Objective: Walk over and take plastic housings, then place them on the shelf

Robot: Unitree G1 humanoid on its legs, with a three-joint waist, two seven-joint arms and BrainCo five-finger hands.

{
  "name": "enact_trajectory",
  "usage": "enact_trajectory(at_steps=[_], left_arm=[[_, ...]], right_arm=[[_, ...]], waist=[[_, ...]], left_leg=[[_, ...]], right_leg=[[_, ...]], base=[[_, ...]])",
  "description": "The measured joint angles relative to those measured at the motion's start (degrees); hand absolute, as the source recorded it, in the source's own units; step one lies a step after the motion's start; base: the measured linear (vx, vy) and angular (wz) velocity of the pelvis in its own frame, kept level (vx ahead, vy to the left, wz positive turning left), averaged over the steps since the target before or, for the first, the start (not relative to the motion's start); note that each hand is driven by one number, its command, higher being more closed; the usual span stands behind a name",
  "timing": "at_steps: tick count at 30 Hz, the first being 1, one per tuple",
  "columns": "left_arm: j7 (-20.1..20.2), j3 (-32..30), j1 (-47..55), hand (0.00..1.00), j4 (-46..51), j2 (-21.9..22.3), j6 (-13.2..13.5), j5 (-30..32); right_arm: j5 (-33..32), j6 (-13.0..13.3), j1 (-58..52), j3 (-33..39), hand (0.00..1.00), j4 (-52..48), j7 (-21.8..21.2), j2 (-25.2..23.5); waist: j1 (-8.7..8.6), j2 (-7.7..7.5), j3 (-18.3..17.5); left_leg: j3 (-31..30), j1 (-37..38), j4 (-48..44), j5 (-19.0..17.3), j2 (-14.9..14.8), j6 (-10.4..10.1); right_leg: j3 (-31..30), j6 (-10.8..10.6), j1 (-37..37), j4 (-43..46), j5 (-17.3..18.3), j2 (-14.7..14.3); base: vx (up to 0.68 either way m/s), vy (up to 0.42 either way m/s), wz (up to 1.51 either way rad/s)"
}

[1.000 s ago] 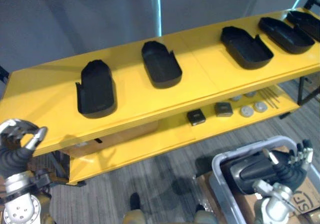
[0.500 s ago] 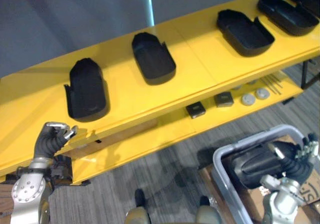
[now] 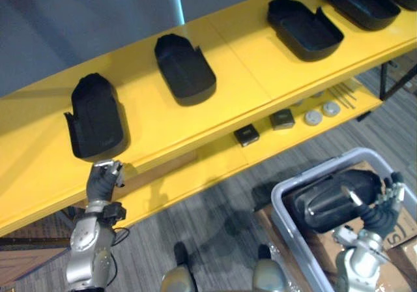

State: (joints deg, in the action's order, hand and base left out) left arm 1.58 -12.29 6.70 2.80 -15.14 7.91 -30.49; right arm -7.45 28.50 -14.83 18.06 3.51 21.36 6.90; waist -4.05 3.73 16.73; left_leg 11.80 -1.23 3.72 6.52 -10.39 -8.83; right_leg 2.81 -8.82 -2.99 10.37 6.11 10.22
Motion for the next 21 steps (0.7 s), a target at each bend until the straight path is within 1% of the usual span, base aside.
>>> enact_trajectory(at_steps=[3, 6, 8, 9, 10, 12, 13, 15, 19, 21], left_arm=[[-2.7, 0.0, 0.1, 1.00, -0.2, 0.1, 1.2, 1.9], [-4.5, 0.0, 0.0, 1.00, -0.5, 0.1, 3.6, 2.2], [-6.2, 0.0, -0.1, 1.00, -0.6, 0.1, 6.4, 2.3], [-6.5, 0.0, -0.1, 1.00, -0.5, 0.2, 7.1, 2.3], [-7.2, -0.1, -0.3, 1.00, -0.5, 0.4, 8.7, 2.3], [-8.3, -0.2, -0.7, 1.00, -0.4, 0.6, 10.4, 2.6], [-8.9, -0.5, -1.0, 1.00, -0.2, 0.7, 10.9, 3.8], [-9.5, -0.5, -1.0, 1.00, 0.8, 1.0, 10.9, 4.5], [-10.0, -0.6, -1.1, 1.00, 1.8, 2.3, 10.9, 4.6], [-10.1, -0.6, -1.1, 1.00, 1.8, 2.3, 10.8, 4.5]], right_arm=[[0.4, 0.0, 0.0, -1.1, 0.00, 0.0, 0.0, -0.3], [0.4, 0.0, 0.1, -1.2, 0.00, 0.5, 0.0, -0.7], [0.4, 0.0, 0.1, -1.3, 0.00, 1.8, 0.2, -0.9], [0.4, 0.0, 0.1, -1.3, 0.00, 2.0, 0.2, -0.9], [0.4, 0.0, 0.1, -1.3, 0.00, 2.1, 0.4, -1.3], [0.5, 0.0, 0.1, -1.3, 0.00, 2.1, 1.1, -1.8], [0.5, 0.0, 0.1, -1.3, 0.00, 2.1, 1.3, -2.0], [1.4, 0.0, 0.0, -1.4, 0.00, 2.1, 1.4, -2.4], [1.6, 0.0, 0.0, -1.5, 0.00, 2.1, 1.4, -2.4], [1.6, 0.0, 0.0, -1.5, 0.00, 2.1, 1.4, -2.4]], waist=[[-0.01, -0.57, 0.3], [0.03, -1.11, 0.7], [0.00, -1.31, 0.8], [0.00, -1.31, 0.8], [0.00, -1.31, 0.8], [0.00, -1.31, 0.8], [0.01, -1.32, 0.8], [0.01, -1.32, 0.8], [0.01, -1.31, 1.0], [0.01, -1.32, 1.1]], left_leg=[[0.0, 0.0, 0.0, 0.0, 0.0, 0.0], [0.0, 0.0, 0.0, 0.0, 0.0, 0.0], [0.0, 0.0, 0.0, 0.0, 0.0, 0.0], [0.0, 0.0, 0.0, 0.0, 0.0, 0.0], [0.0, 0.0, 0.0, 0.0, 0.0, 0.0], [0.0, 0.0, 0.0, 0.0, 0.0, 0.0], [0.0, 0.0, 0.0, 0.0, 0.0, 0.0], [0.0, 0.0, 0.0, 0.0, 0.0, 0.0], [0.0, 0.0, 0.0, 0.0, 0.0, 0.0], [0.0, 0.0, 0.0, 0.0, 0.0, 0.0]], right_leg=[[0.0, 0.0, 0.0, 0.0, 0.0, 0.0], [0.0, 0.0, 0.0, 0.0, -0.1, 0.0], [0.0, -0.1, 0.0, 0.0, -0.1, 0.0], [0.0, -0.1, 0.0, 0.0, -0.1, 0.0], [0.0, -0.1, 0.0, -0.1, -0.1, 0.0], [0.0, -0.1, 0.1, -0.1, -0.1, 0.0], [0.0, -0.1, 0.1, -0.1, -0.2, 0.0], [0.0, -0.1, 0.1, -0.1, -0.2, 0.0], [0.0, -0.1, 0.1, -0.1, -0.2, 0.0], [0.0, -0.1, 0.1, -0.2, -0.2, 0.0]], base=[[0.00, 0.000, 0.00], [0.00, 0.000, 0.00], [0.00, 0.000, 0.00], [0.00, 0.000, 0.00], [0.00, 0.000, 0.00], [0.00, 0.000, 0.00], [0.00, 0.000, 0.00], [0.00, 0.000, 0.00], [0.00, 0.000, 0.00], [0.00, 0.000, 0.00]])
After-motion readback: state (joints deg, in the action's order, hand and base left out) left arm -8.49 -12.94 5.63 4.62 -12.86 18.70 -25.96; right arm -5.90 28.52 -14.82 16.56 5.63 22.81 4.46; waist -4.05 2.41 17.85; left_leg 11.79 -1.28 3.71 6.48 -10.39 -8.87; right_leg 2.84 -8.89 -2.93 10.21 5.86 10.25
